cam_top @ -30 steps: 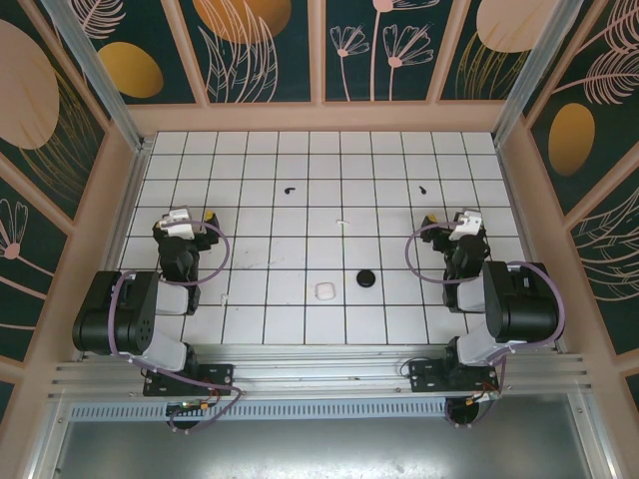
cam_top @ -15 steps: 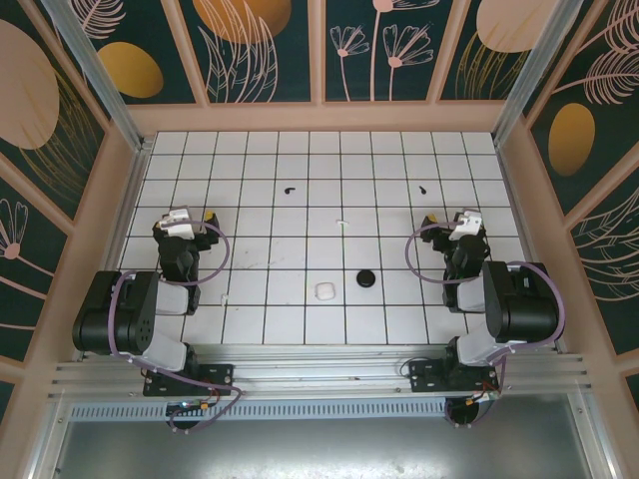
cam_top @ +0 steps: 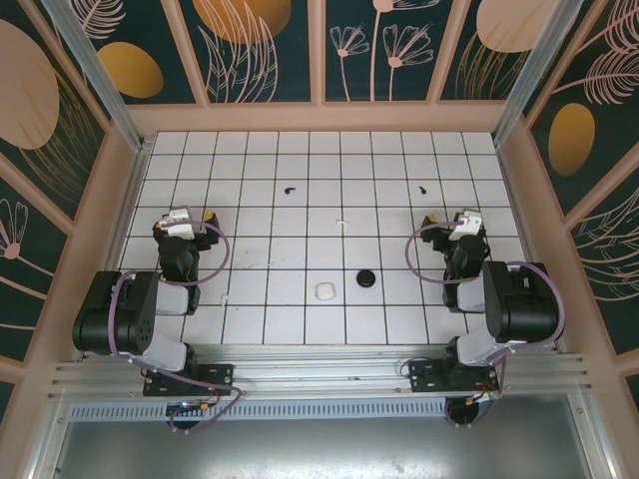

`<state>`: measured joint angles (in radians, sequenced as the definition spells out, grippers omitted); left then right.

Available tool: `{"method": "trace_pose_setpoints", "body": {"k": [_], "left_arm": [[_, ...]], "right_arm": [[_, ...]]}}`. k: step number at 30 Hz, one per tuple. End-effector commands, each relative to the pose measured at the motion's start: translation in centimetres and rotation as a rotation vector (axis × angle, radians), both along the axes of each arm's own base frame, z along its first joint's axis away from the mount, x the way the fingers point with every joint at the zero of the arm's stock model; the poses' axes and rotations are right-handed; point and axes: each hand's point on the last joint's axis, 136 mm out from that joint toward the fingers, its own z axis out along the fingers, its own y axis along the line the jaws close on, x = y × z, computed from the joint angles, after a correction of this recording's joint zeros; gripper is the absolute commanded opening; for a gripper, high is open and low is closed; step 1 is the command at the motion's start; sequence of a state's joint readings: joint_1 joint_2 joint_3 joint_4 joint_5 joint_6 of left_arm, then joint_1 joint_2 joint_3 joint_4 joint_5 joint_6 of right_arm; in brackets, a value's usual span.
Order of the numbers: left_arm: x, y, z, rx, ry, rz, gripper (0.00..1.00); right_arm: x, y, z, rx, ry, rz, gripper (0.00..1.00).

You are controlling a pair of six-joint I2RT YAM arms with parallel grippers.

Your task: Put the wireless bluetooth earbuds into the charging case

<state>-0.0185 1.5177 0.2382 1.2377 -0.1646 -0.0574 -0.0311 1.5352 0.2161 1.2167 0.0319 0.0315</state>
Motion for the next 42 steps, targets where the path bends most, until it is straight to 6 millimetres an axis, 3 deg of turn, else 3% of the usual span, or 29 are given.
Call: {"method": "trace_pose_setpoints", "body": {"k": [1,8,12,17,23,28,33,37,42], "left_arm": [[0.0,0.1,0.7,-0.02,-0.034,0.001,0.98],[-0.1,0.3,0.9,-0.02,-0.04,0.016,0.98],[0.4,1.0,2.3,-0.043,-0.008,0.061,0.98],[0.8,1.8,2.7,-0.083,0.131,0.125,0.99],[-0.8,0.2,2.1,-0.223,0.277,0.074,0.99],[-3.6,-3.2,-1.4,-0.437,0.467,-0.014,0.99],[-7.5,-9.2,-4.7,-0.472,0.623,-0.126,0.99],[-9.2,-11.9,-5.4,-0.451,0.659,-0.158,0.98],[-9.2,-13.3,-5.4,-0.41,0.678,-0.193,0.98]], "right_arm": [[0.6,0.3,1.2,-0.009,-0.044,0.017,0.99],[0.4,0.3,1.6,-0.011,-0.054,0.011,0.99],[0.5,0.4,2.8,-0.014,-0.039,0.003,0.99],[0.3,0.5,3.1,0.047,0.108,-0.012,0.99],[-1.6,1.4,2.6,0.237,0.395,-0.077,0.99],[-5.2,6.8,0.3,0.261,0.688,0.004,0.98],[-10.4,15.5,-1.8,0.265,0.896,0.171,0.97],[-14.2,22.1,-2.3,0.224,0.963,0.303,0.96],[-17.0,27.6,-3.8,0.157,1.049,0.414,0.92]]}}
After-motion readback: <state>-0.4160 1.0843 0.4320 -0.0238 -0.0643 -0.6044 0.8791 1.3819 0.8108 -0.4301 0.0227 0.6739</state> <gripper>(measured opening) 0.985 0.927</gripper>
